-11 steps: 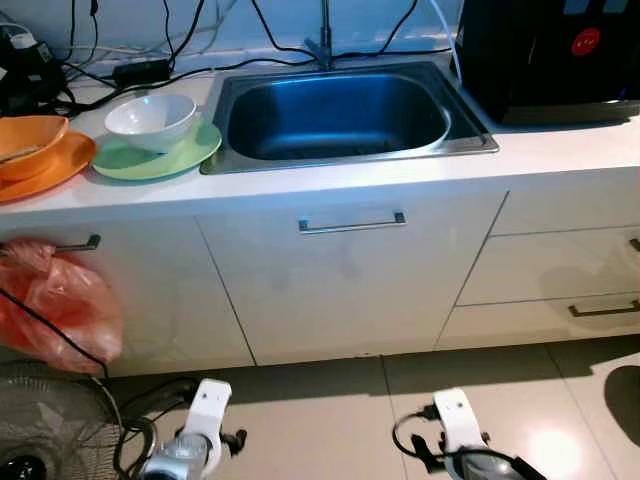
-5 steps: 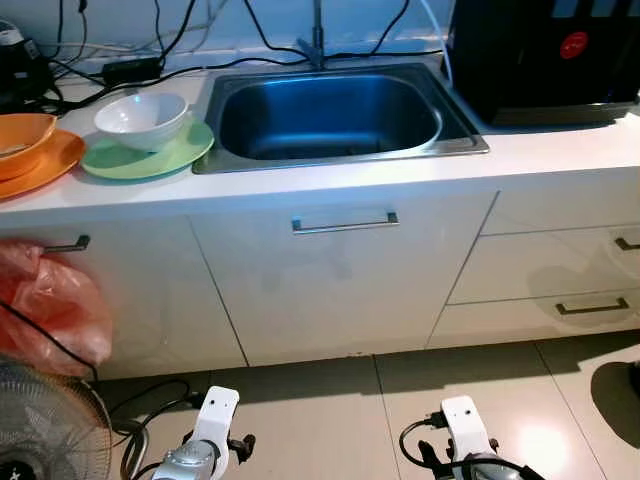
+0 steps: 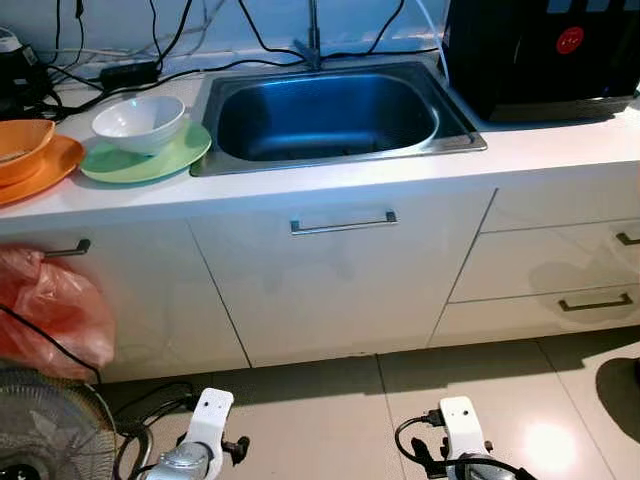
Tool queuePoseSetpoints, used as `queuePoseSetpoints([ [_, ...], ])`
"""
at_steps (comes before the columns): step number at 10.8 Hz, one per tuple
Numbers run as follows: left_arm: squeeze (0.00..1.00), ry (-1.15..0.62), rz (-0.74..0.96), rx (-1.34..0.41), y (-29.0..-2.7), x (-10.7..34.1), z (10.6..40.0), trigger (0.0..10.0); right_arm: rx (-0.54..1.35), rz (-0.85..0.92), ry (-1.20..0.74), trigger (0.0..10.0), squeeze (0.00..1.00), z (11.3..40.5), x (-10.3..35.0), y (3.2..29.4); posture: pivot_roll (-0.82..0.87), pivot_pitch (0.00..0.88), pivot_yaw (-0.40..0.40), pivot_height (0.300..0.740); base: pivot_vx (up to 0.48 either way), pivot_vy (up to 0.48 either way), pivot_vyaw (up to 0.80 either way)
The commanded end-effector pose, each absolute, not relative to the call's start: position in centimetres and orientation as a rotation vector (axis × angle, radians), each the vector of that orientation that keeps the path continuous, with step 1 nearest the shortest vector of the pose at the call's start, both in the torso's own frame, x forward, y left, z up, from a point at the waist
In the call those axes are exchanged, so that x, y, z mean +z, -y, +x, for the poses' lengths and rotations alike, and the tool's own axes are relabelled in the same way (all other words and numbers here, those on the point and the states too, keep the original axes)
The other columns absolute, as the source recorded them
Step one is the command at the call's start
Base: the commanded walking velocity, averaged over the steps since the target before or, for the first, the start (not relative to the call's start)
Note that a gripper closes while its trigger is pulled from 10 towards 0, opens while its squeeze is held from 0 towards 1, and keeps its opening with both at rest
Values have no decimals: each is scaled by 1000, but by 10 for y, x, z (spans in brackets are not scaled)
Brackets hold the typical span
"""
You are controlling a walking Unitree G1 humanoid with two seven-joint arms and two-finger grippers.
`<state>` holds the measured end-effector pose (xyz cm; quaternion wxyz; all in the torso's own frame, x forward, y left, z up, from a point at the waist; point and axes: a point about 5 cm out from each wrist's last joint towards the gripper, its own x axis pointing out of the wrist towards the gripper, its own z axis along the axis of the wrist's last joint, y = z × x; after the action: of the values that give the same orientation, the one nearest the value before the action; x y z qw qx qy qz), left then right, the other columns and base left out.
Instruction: Kitchen organization
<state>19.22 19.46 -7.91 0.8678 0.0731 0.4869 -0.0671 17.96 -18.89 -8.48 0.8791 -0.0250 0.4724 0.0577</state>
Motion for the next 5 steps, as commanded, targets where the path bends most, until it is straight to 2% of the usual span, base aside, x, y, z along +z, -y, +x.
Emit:
queuePoseSetpoints([
  [1, 0, -1018, 181, -154, -199, -78, 193, 10000, 121, -27, -977, 10000, 0, 179, -85, 186, 86, 21, 93, 740, 0, 0, 0],
  [2, 0, -1023, 201, -166, -201, -78, 192, 10000, 153, -68, -994, 10000, 0, 178, -86, 185, 90, 24, 96, 740, 0, 0, 0],
  [5, 0, -1031, 210, -164, -206, -78, 191, 10000, 186, -79, -997, 10000, 0, 178, -86, 180, 92, 32, 104, 740, 0, 0, 769],
])
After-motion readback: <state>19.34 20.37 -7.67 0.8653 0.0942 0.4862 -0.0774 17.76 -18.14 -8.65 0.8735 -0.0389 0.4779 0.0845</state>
